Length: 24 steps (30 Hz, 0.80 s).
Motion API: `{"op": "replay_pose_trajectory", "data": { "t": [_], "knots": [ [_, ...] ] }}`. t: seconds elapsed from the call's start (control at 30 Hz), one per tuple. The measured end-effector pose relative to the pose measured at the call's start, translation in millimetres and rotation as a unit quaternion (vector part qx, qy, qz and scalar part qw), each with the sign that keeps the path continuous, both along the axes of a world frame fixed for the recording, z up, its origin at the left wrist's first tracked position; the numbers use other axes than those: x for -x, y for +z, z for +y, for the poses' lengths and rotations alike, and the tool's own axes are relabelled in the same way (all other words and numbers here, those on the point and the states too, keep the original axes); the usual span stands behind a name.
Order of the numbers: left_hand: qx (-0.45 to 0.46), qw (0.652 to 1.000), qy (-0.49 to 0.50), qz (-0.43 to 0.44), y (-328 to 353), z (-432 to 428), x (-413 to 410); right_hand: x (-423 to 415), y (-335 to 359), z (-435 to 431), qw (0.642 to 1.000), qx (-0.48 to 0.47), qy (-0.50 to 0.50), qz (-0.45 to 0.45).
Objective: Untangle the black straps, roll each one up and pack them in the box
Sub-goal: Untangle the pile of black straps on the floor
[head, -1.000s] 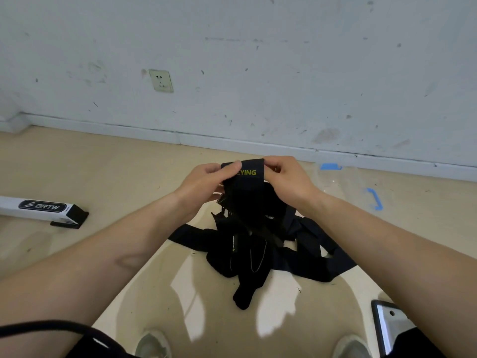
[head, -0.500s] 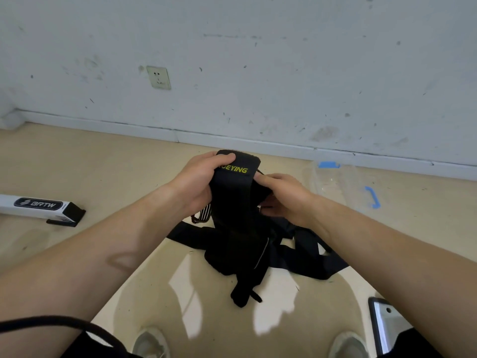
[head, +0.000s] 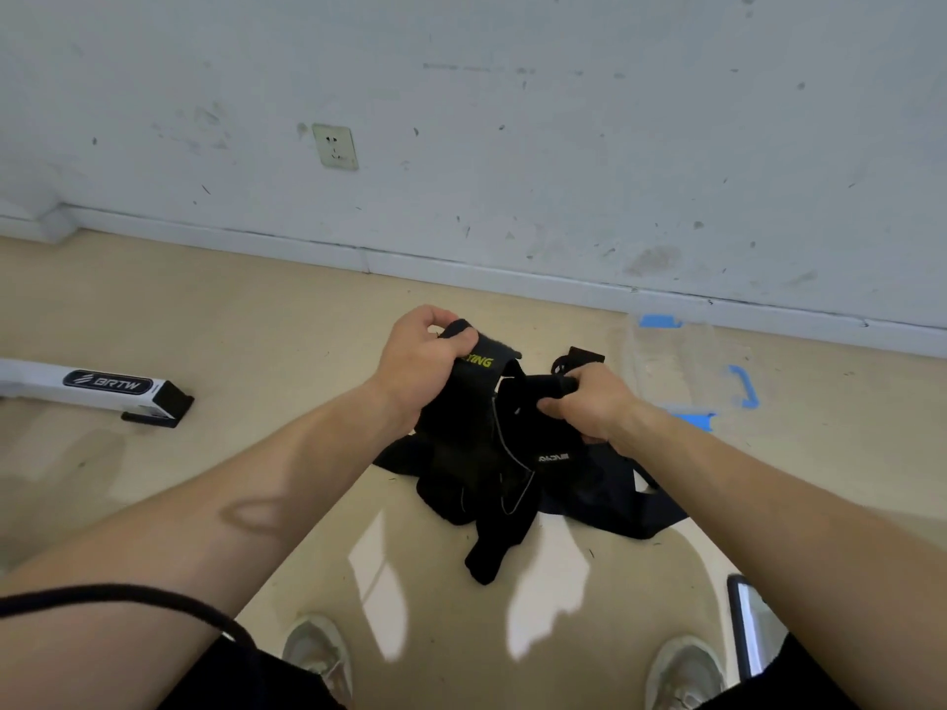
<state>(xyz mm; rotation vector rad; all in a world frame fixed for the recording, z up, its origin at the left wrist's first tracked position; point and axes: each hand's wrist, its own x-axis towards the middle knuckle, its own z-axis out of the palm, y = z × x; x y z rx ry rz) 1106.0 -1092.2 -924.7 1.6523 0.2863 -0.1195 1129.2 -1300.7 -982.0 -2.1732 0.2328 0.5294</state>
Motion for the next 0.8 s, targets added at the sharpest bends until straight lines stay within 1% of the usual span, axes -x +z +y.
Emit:
{"op": "replay_pose_trajectory", "data": {
  "t": [0.03,0.1,0.13,0.17,0.23,0.3,0.37,0.5,0.57,0.8],
  "knots": [
    [0.0,1.0,0.014,-0.011,0.2,1.6,0.6,3.8,-1.3,-3.8,1.0,0.023,0.008,0.004],
    [0.004,0.996,0.082,-0.034,4.8,14.3,-4.3,12.7,-4.2,-18.2,0.993,0.113,0.039,0.015],
    [0.014,0.993,0.109,-0.038,8.7,24.5,-7.6,18.2,-5.6,-26.8,0.986,0.155,0.058,0.036],
    [0.019,0.993,0.115,-0.032,10.5,34.8,-9.8,24.9,-6.3,-34.0,0.981,0.169,0.073,0.061],
    [0.004,0.996,0.089,0.005,6.4,47.6,-5.7,38.6,-13.2,-42.1,0.982,0.134,0.092,0.1],
    [-0.038,0.997,0.066,0.033,-5.0,46.9,1.8,58.6,-25.4,-40.2,0.986,0.093,0.087,0.111],
    [-0.06,0.996,0.051,0.045,-14.2,37.2,6.1,81.1,-44.0,-34.3,0.983,0.103,0.098,0.113],
    [-0.063,0.993,0.062,0.072,-39.7,25.2,6.4,117.2,-93.9,-16.4,0.964,0.131,0.164,0.16],
    [-0.078,0.991,0.059,0.092,-61.4,20.2,7.2,125.8,-113.0,-8.3,0.959,0.16,0.183,0.142],
    [-0.098,0.982,0.067,0.144,-136.5,12.0,10.6,118.1,-150.8,-5.0,0.969,0.168,0.131,0.121]
  ]
}}
